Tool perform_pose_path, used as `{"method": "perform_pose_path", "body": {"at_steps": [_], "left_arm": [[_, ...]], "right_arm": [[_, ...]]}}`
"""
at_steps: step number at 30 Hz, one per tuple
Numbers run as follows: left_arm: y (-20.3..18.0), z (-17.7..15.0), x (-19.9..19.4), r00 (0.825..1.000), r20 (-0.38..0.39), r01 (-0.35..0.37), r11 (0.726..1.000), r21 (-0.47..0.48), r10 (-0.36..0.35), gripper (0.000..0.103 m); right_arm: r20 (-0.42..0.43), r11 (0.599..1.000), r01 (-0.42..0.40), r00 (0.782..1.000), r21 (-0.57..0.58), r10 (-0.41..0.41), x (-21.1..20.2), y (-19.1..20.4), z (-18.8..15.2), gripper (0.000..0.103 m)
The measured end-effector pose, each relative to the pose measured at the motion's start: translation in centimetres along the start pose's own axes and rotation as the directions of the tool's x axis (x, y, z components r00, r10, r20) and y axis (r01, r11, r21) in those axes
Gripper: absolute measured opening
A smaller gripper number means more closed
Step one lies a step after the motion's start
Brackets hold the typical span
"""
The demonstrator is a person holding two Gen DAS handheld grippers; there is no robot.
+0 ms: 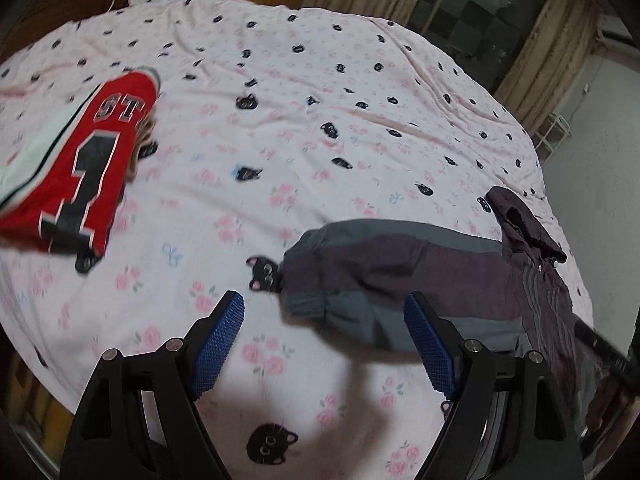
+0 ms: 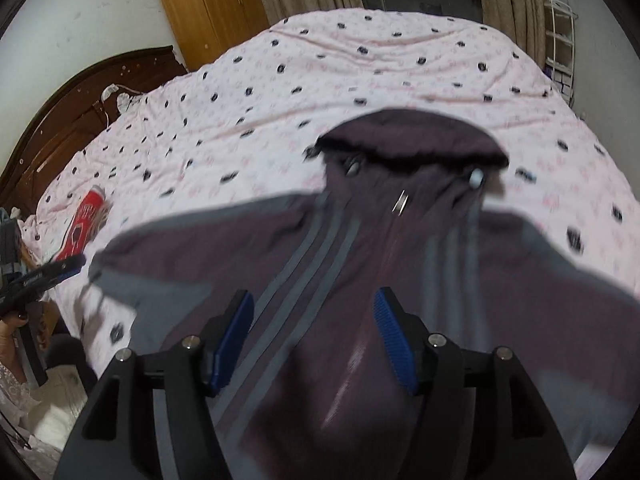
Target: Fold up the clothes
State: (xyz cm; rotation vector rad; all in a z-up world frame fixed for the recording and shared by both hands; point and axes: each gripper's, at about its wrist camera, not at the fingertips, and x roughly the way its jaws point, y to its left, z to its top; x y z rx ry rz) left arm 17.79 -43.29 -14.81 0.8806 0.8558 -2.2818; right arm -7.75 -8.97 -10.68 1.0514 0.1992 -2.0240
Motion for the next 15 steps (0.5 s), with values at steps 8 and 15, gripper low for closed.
{"method": "perform_pose_path", "body": {"at_steps": [8,15], "left_arm": [[3.1,-1.7,1.1,0.987,0.031,0.161,0.962,-0.218,-0.158,0.079],[3.9,-1.2,2.0,0.977,0.077,0.214,0.939,-0.269,-0.2,0.079]], "right_arm": [[-0.008,0.998,-0.013,1.0,0.06,0.014,0.8,3.7,-3.2,0.064],[-0.011,0.999,0.004,1.0,0.032,-0.003,2.8,6.5,-2.7,0.064]]}}
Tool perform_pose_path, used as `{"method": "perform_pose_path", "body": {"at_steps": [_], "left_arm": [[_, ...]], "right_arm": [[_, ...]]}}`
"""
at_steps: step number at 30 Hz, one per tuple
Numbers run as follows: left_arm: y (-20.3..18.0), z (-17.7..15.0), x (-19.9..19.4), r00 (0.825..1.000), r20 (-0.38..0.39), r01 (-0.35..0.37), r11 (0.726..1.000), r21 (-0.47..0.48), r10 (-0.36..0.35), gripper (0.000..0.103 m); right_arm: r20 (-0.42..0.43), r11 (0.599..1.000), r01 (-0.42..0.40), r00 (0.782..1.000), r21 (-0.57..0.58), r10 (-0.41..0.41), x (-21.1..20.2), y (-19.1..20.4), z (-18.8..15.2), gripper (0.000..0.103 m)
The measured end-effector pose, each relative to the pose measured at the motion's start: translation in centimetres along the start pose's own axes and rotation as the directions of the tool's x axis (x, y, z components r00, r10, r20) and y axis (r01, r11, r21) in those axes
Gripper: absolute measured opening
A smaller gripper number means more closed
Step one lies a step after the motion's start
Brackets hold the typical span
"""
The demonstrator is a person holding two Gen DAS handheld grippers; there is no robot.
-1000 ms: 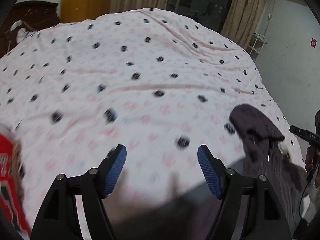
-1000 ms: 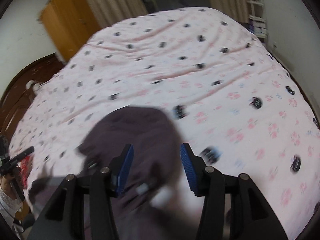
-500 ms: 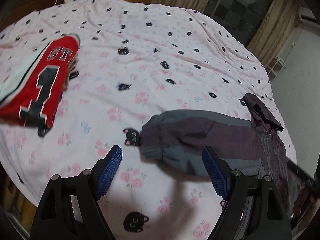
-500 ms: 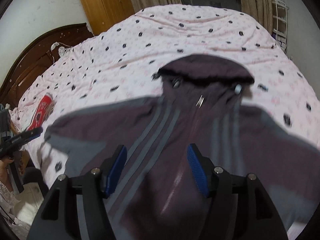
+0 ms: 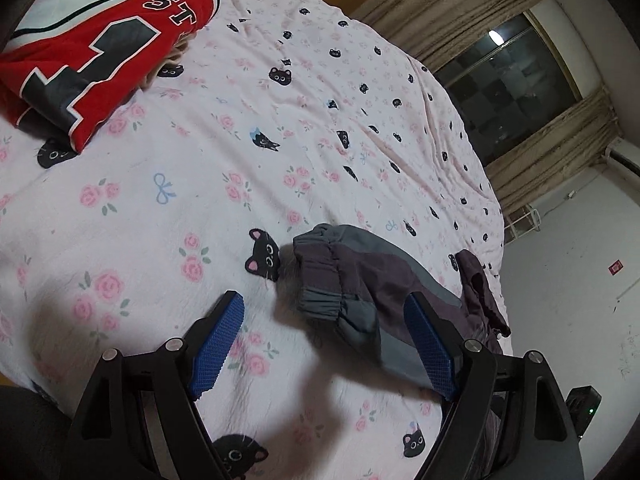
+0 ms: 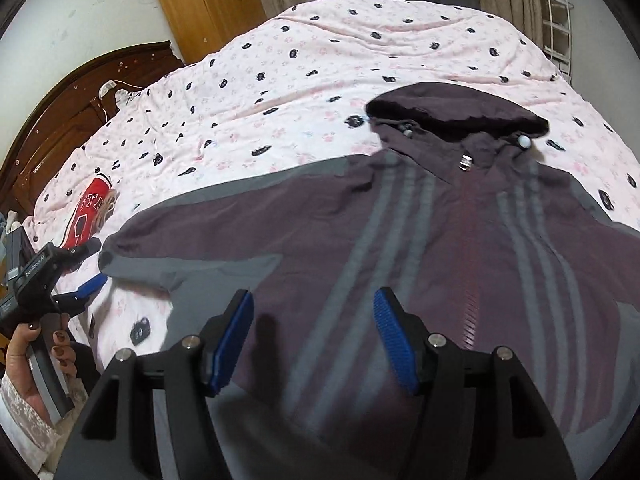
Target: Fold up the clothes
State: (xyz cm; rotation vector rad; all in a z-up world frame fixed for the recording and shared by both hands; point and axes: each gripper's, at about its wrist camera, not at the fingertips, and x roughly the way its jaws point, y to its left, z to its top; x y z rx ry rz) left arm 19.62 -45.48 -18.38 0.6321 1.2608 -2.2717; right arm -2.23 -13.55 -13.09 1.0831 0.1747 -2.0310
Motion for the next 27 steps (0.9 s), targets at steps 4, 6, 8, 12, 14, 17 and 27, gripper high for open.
{"method": "perform_pose_path", "body": {"at_steps": [4,6,8,12,14,17,27], "left_arm": [[-0.3,0.0,0.3,1.0,0.003,-0.005,1.0,0.028,0.005,0.079],[-0.2,0.0,0.3,1.0,0.003,-0.003,1.0,0.029,0.003,0.079],[-0.1,0.1,0.3,1.0,0.003,0.002,0.999,0.033,-0.002,0.079],[-0.1,0.2,0.4,1.0,0.002,0.004,0.999,0.038,-0.004,0.079],[-0.1,0.2,0.3,1.0,0.001,0.004,0.999,0.042,-0.004,0.079],[-0.4,0.2,0.2,1.0,0.0,0.016,0.999,0.05,-0.016,0.079],[-0.9,-0.1,0.9,1.0,-0.007,0.01,0.996,0.088,-0.01,0.078]], "right_arm": [[-0.008,1.0,-0.018,1.0,-0.002,0.018,1.0,1.3,0.6,0.064],[-0.011,0.999,-0.039,0.999,0.003,0.039,1.2,1.7,0.8,0.064],[-0.01,0.999,-0.055,0.998,-0.002,0.055,1.2,2.2,0.9,0.064],[-0.001,0.996,-0.081,0.997,-0.031,0.081,0.7,3.2,1.0,0.064],[0.004,0.995,-0.088,0.996,-0.044,0.089,0.5,3.7,1.1,0.064],[0.012,0.994,-0.101,0.995,-0.048,0.102,0.0,4.2,1.2,0.064],[0.016,0.993,-0.102,0.995,-0.056,0.103,-0.7,5.1,1.0,0.064]]}}
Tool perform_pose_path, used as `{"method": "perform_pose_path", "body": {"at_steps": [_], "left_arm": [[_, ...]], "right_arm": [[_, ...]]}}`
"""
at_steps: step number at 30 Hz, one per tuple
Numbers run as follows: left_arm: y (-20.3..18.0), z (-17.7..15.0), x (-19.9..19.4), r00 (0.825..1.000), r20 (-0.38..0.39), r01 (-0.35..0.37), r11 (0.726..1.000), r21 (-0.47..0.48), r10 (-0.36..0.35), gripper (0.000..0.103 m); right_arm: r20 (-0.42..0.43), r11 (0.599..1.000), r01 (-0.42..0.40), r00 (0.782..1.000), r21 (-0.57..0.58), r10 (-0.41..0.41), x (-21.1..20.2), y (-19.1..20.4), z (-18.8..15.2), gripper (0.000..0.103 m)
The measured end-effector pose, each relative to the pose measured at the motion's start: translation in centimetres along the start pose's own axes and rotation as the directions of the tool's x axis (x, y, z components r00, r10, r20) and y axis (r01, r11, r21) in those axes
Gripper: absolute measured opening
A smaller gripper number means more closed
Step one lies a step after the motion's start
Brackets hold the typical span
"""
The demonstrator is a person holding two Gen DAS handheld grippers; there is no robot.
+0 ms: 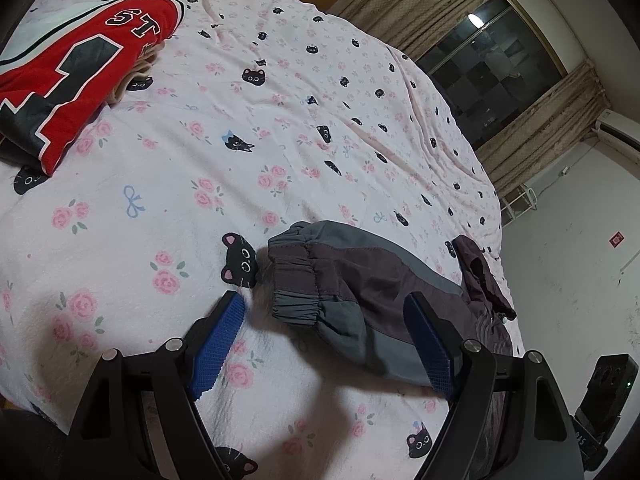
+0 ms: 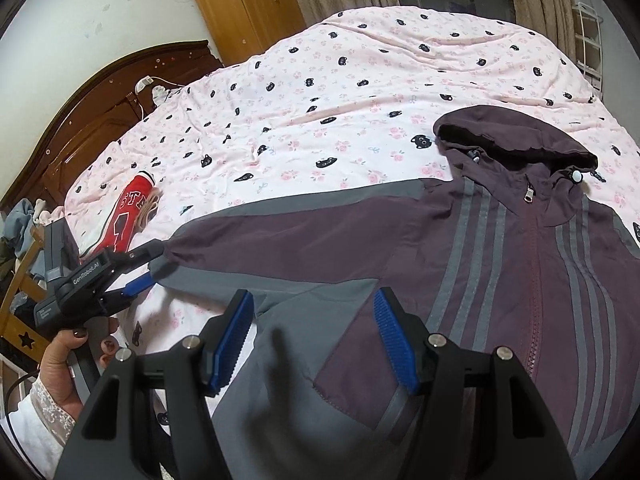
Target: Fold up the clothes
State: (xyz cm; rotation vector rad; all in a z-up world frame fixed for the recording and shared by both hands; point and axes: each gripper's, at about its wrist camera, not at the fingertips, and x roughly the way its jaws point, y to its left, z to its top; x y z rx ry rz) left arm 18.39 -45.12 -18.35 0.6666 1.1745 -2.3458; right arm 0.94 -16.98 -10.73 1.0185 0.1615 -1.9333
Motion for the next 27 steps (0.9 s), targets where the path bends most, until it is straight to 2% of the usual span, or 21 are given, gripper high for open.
{"method": "perform_pose_path", "body": {"at_steps": [4,5,6,7,8,12,23,26,27], "left_arm": [[-0.3,-0.1,0.1,1.0,0.007,-0.003,0.999,0.034,0.003,0.074],[-0.3,0.0,0.2,1.0,0.008,-0.008,0.999,0.043,0.007,0.068],[-0.4,0.0,0.2,1.0,0.008,-0.012,0.999,0.052,0.012,0.056],[-0.4,0.1,0.3,1.0,0.0,-0.01,0.998,0.059,0.01,0.039],[-0.5,0.1,0.6,1.0,-0.017,-0.004,0.998,0.065,0.005,0.034],[-0.5,0.1,0.9,0.999,-0.031,0.008,0.998,0.064,-0.006,0.03],[-1.3,0.4,-0.4,1.0,0.01,0.02,0.996,0.082,-0.021,0.026],[-1.4,0.4,-0.6,1.0,0.015,0.023,0.997,0.079,-0.025,0.026],[-1.5,0.5,-0.7,1.0,0.018,0.023,0.997,0.079,-0.025,0.026]], "right_arm": [[-0.01,1.0,0.001,1.0,0.015,-0.001,0.3,-0.1,-0.1,0.064],[-0.013,1.0,0.003,1.0,0.015,-0.002,0.4,-0.1,-0.1,0.064],[-0.013,1.0,0.005,1.0,0.014,-0.005,0.4,-0.1,-0.1,0.064],[-0.014,1.0,0.007,1.0,0.013,-0.007,0.5,-0.1,-0.1,0.064],[-0.015,1.0,0.009,1.0,0.011,-0.009,0.5,-0.1,-0.1,0.064],[-0.019,1.0,0.013,1.0,0.011,-0.013,0.7,-0.1,-0.2,0.064],[-0.02,0.999,0.042,0.999,0.027,-0.041,1.4,-1.6,-0.2,0.064],[-0.016,0.998,0.057,0.998,0.032,-0.056,1.8,-2.3,0.0,0.058],[-0.015,0.998,0.059,0.998,0.036,-0.058,1.9,-2.6,0.1,0.052]]}}
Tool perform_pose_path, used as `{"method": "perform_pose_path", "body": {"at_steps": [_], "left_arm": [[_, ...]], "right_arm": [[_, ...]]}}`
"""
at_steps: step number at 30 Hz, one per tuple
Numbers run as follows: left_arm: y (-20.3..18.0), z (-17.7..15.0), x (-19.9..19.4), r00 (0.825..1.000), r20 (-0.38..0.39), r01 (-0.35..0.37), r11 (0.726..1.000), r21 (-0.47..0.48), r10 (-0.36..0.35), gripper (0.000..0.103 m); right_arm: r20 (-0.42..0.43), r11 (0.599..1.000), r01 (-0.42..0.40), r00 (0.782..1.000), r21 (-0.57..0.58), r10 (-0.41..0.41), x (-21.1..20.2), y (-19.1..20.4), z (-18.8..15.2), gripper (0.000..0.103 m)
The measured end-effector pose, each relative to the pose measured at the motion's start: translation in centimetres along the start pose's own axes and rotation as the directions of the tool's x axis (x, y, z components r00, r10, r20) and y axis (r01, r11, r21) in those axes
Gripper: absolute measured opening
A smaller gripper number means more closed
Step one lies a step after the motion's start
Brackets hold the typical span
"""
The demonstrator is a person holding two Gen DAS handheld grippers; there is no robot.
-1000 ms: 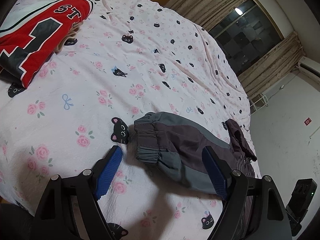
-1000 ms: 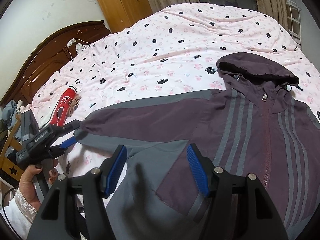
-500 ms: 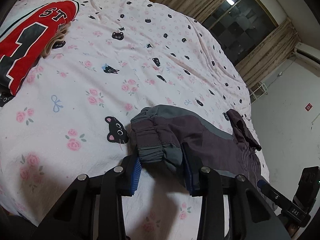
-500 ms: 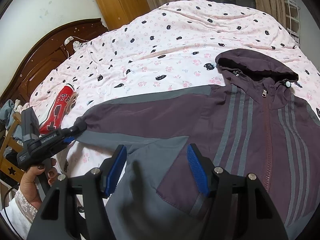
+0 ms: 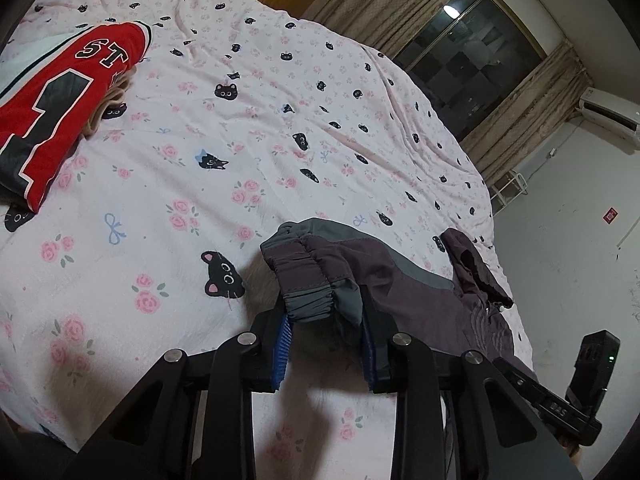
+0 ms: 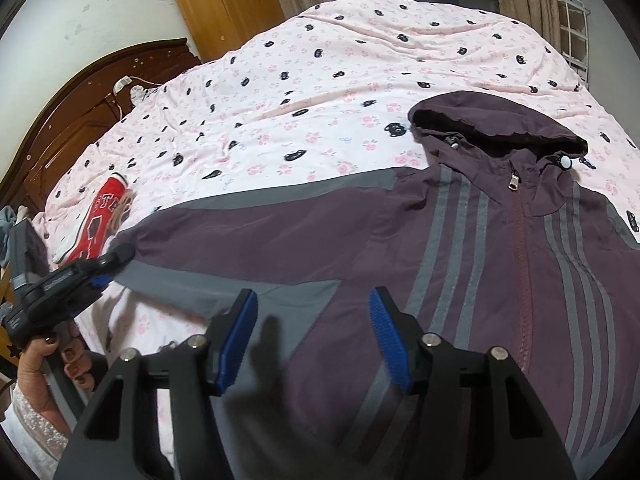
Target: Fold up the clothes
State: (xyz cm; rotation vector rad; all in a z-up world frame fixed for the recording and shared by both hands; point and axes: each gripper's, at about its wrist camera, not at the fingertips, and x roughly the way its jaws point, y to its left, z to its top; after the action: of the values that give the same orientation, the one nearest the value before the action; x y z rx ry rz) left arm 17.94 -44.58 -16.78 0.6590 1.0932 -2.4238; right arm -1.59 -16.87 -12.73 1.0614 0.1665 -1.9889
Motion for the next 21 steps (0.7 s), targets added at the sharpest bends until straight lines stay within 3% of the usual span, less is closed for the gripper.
{"method": "perform_pose_path", "body": {"at_steps": [5,8,15,21], "left_arm": [[-0.7,0.5,-0.3,1.0,0.016,-0.002,1.0,0.008,0.002,0.026],[-1.5,0.9,-0.6,1.0,0.025,-0.01,0.999,0.031,0.009,0.026],[-4.8,2.0,-1.2,0.997,0.065,-0.043,0.99,0.134,0.035,0.026],[-9.2,3.5,-2.3,0.993,0.119,-0.034,0.971,0.237,0.005,0.026]], "right_arm": [[-0.015,0.999,0.025,1.0,0.033,-0.024,2.0,-1.5,1.3,0.037],[-0.075,0.997,0.031,0.997,0.069,-0.026,4.2,-2.4,1.4,0.036],[-0.104,0.996,0.087,0.991,-0.024,-0.089,6.1,-1.6,0.2,0.036],[-0.085,1.0,0.028,0.996,0.012,-0.027,5.2,-2.4,0.4,0.037]]}}
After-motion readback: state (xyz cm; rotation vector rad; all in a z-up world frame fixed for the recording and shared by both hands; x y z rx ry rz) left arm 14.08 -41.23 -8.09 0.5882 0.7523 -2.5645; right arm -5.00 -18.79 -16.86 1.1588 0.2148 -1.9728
